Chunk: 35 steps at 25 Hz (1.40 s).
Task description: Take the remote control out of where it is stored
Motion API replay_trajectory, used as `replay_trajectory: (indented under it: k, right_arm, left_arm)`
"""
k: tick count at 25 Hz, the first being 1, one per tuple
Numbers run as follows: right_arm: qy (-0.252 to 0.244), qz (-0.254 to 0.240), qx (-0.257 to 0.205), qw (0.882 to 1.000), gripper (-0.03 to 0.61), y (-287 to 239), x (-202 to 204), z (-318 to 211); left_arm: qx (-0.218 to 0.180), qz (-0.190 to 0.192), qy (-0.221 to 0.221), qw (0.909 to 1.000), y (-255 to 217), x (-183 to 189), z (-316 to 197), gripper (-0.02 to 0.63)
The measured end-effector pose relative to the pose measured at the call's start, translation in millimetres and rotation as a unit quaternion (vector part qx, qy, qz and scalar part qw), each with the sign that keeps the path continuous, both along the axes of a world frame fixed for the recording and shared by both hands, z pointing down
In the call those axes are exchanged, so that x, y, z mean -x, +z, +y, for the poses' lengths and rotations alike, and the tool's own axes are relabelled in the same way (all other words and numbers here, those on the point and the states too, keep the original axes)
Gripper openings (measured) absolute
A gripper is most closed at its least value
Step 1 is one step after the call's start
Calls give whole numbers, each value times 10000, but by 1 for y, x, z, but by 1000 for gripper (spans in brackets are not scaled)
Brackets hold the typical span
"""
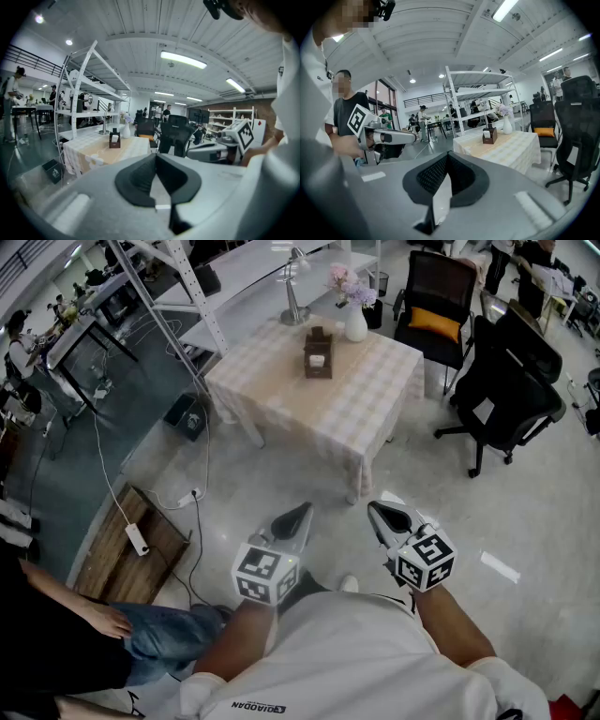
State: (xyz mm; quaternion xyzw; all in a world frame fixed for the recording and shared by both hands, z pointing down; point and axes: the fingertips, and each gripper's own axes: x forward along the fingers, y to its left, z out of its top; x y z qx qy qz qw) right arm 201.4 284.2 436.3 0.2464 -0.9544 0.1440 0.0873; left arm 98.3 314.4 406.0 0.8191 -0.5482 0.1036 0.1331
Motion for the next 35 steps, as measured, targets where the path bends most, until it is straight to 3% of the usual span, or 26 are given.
replay_trajectory:
  k: [10,16,35]
  right_arm:
    - [-6,23,7,10000,5,-1,0,-1]
    - [67,-242,203,9995,6,-2,-1,-5]
    - [129,51,-40,9999,8,0,16,-34]
  left_arm:
    - [-19,-23,29,10000,-2,-2,-2,3]
    - [-1,-16,18,10000,1,-1,-5,3]
    - [53,36,34,10000,4,15,-33,3]
